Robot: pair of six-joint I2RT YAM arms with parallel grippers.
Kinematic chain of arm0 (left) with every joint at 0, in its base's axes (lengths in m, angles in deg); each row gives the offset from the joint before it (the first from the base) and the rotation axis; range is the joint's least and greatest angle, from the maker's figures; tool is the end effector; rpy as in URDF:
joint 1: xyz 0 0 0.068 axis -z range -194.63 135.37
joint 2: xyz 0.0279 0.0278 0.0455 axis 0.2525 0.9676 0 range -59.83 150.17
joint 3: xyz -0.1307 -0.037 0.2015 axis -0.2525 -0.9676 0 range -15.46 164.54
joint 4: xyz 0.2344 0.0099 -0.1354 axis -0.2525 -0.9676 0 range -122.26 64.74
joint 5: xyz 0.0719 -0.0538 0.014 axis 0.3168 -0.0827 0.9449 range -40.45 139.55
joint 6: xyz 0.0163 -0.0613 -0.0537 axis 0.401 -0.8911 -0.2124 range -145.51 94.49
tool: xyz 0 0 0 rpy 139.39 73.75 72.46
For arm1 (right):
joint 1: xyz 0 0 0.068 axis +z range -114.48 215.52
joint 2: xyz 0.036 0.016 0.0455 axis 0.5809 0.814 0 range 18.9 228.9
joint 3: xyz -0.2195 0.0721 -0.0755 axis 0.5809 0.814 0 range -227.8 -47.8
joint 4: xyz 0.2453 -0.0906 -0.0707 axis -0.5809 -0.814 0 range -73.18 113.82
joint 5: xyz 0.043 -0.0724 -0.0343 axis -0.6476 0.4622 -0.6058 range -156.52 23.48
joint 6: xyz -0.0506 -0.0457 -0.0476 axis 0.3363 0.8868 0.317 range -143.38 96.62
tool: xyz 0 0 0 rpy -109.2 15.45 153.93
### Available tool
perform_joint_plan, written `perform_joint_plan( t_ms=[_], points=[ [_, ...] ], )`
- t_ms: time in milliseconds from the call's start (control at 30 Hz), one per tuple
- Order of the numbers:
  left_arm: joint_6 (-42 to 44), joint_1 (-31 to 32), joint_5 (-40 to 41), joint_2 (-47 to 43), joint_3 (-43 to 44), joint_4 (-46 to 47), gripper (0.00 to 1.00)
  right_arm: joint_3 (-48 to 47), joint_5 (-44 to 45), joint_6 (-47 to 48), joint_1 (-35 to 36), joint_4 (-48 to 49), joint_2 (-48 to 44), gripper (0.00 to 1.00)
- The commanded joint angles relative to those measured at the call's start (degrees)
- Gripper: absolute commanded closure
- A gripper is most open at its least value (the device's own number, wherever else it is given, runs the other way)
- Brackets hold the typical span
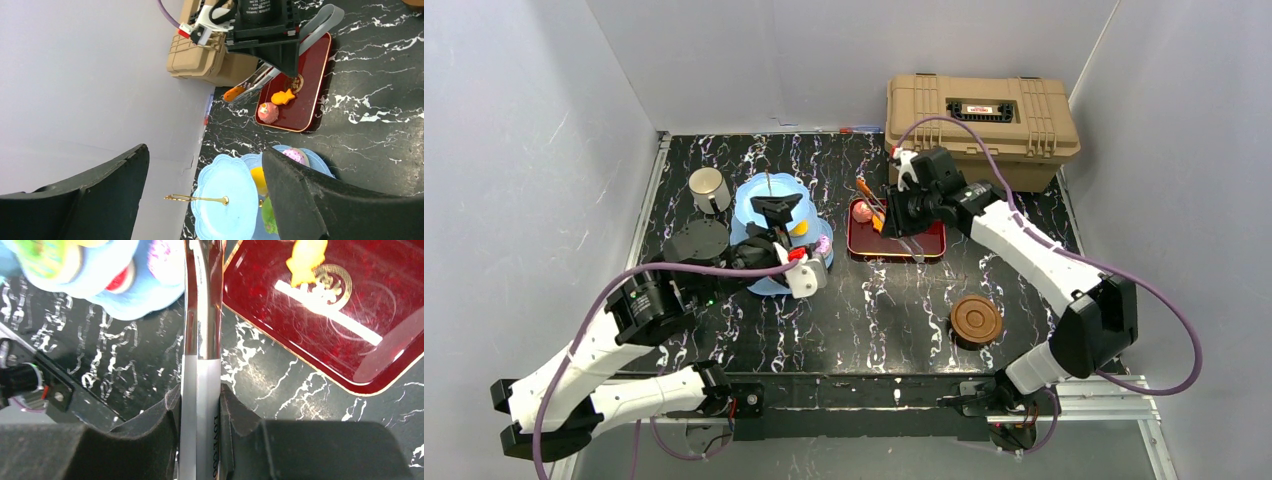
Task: Serve the afternoon tea
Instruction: Pick up the desert from the tray, then place the desert on the desert table.
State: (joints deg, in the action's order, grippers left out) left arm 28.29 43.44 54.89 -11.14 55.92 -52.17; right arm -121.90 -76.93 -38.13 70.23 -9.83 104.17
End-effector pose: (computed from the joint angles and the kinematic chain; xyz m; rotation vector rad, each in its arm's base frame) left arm 0.1243 -0.1866 0.4315 1.3209 0.9790 0.0198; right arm 0.2932 0.2191 0.2529 -0.5111 2.3729 0.6230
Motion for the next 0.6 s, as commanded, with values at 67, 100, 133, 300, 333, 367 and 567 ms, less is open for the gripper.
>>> perform_joint_plan(
  t_ms=[67,100,133,300,333,367,567],
  points=[
    [-4.65,-1.06,2.81,0.0,4.42,0.35,0.15,-17.11,-0.08,-0.25,4.59,-8.84,2.67,0.92],
    [-5.22,-1.31,3.01,0.08,4.92,0.45,0.14,-19.5,0.55,-0.21,5.44,-10.19,3.37,0.92],
    [-5.63,-1.61,3.19,0.09,5.28,0.57,0.13,-21.76,1.14,-0.25,5.99,-11.39,4.08,0.92],
    [-8.33,-3.13,3.97,0.3,7.24,1.04,0.1,-29.69,2.49,-0.75,10.64,-15.96,7.66,0.92],
    [-8.56,-3.37,4.04,0.39,7.62,0.93,0.09,-30.56,2.57,-0.92,11.54,-16.31,8.34,0.92],
    [-8.79,-3.58,4.2,0.48,7.98,0.84,0.09,-31.37,2.67,-1.15,12.38,-16.55,8.98,0.92],
    [-9.5,-4.17,4.24,0.54,8.87,0.91,0.09,-34.94,2.64,-2.08,15.83,-17.07,12.34,0.92]
  ],
)
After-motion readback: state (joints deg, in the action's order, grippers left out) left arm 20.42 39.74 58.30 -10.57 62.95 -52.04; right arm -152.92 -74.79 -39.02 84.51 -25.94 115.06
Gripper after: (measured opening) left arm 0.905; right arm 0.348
